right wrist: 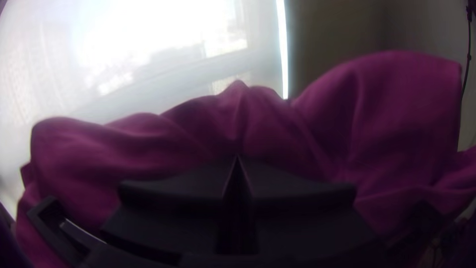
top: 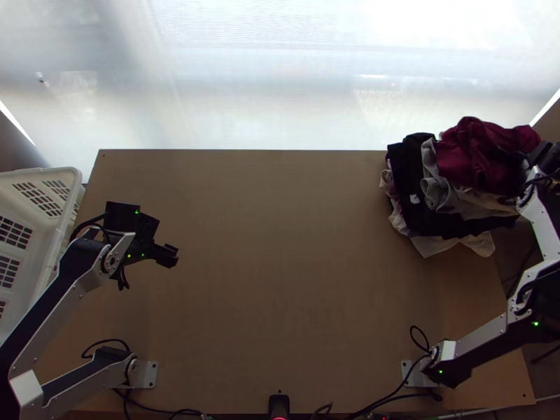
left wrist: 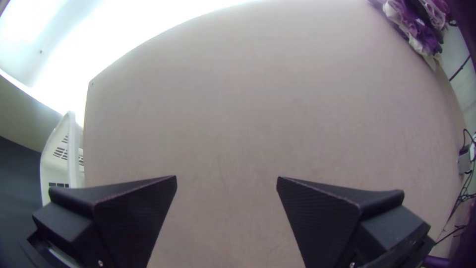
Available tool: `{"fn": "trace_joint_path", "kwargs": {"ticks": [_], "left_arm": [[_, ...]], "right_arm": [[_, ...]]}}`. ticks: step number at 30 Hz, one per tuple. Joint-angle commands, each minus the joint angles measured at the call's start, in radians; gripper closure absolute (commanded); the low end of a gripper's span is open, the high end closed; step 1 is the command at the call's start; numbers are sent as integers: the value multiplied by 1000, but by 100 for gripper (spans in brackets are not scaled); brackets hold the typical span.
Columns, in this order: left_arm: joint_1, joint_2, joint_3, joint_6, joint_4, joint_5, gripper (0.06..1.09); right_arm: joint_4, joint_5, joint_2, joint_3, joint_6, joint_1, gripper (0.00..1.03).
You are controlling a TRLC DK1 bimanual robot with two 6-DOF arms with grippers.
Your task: Fold the t-shirt
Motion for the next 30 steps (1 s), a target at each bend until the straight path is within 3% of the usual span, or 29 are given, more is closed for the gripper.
{"fn": "trace_joint_path", "kwargs": {"ticks": [1, 10, 11, 14, 16, 20, 30], "left_arm": [[22, -41, -14, 13, -21, -15, 10], [45, -98, -35, 32, -41, -34, 10], [46, -99, -38, 32, -41, -35, 10], [48, -102, -43, 32, -39, -35, 10], [49, -102, -41, 32, -35, -35, 10], [58, -101, -34, 41, -32, -35, 10], [75, -95, -18, 70, -26, -35, 10]], "right_arm": [[35, -25, 40, -90, 11, -35, 100], [112, -38, -17, -214, -21, -5, 100], [110, -45, -21, -214, -36, 6, 95], [21, -83, -40, -200, -55, 41, 57], [-35, -108, -58, -197, -62, 66, 38], [-88, -135, -101, -202, -64, 101, 7], [-143, -177, -207, -175, -64, 118, 4]]}}
